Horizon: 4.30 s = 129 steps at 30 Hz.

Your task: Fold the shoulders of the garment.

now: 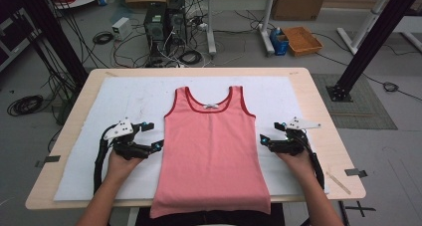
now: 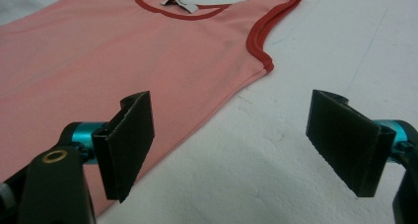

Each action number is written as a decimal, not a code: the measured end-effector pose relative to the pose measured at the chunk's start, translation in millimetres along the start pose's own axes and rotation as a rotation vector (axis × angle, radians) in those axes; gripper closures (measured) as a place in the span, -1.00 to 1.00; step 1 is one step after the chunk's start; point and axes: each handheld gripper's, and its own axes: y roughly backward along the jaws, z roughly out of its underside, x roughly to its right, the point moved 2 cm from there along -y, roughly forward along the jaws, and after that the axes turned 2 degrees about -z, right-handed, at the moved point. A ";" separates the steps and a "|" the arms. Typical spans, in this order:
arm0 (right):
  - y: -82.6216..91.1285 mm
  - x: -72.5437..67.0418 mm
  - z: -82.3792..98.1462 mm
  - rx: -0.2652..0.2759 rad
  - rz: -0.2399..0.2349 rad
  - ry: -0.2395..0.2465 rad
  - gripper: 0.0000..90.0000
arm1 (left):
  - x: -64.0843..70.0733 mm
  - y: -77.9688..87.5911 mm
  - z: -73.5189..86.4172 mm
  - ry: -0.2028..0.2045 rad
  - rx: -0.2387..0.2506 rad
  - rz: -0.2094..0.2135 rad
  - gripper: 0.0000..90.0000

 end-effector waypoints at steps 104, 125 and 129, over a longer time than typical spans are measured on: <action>-199.0 42.1 -130.5 -0.339 0.162 -0.062 0.81 | -0.1 -0.4 0.0 -0.003 -0.006 -0.006 -0.63; -130.2 1.7 -155.8 -0.260 0.094 0.048 0.82 | 1.6 -1.4 -0.1 -0.013 -0.015 -0.014 -0.63; -120.2 -13.5 -152.4 -0.252 0.061 0.076 0.82 | 2.1 -1.5 -0.1 -0.017 -0.017 -0.018 -0.63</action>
